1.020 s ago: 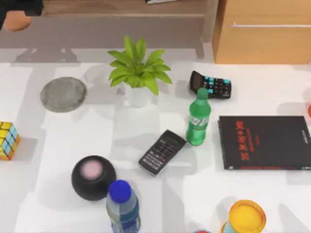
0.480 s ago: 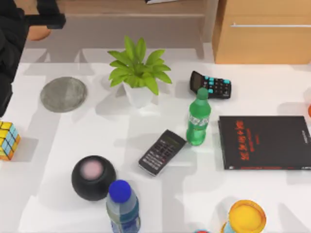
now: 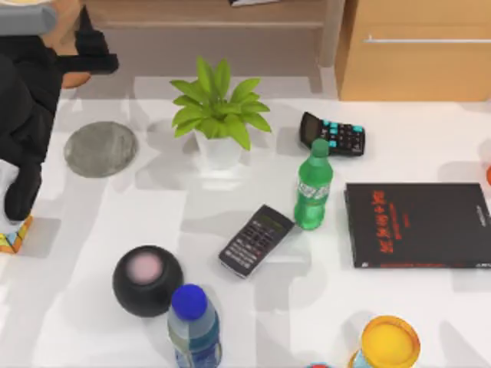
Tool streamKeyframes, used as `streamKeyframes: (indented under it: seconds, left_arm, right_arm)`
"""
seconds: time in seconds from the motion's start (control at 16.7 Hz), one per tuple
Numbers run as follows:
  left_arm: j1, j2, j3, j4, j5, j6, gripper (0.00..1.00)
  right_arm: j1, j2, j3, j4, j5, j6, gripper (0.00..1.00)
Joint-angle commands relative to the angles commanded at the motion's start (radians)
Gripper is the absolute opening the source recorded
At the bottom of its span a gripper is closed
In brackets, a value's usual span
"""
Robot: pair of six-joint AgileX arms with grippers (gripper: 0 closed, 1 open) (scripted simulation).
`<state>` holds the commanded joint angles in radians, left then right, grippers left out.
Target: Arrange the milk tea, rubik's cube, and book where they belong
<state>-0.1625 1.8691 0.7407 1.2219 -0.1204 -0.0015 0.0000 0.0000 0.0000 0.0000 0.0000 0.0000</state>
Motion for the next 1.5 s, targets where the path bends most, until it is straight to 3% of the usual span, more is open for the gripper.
streamKeyframes:
  seconds: [0.42, 1.5]
  left_arm:
    - [-0.038, 0.161, -0.058, 0.139, -0.039, 0.008, 0.00]
    - [-0.043, 0.300, -0.059, 0.273, -0.042, 0.007, 0.00]
  right_arm:
    - [0.000, 0.000, 0.000, 0.000, 0.000, 0.000, 1.00]
    - [0.000, 0.000, 0.000, 0.000, 0.000, 0.000, 1.00]
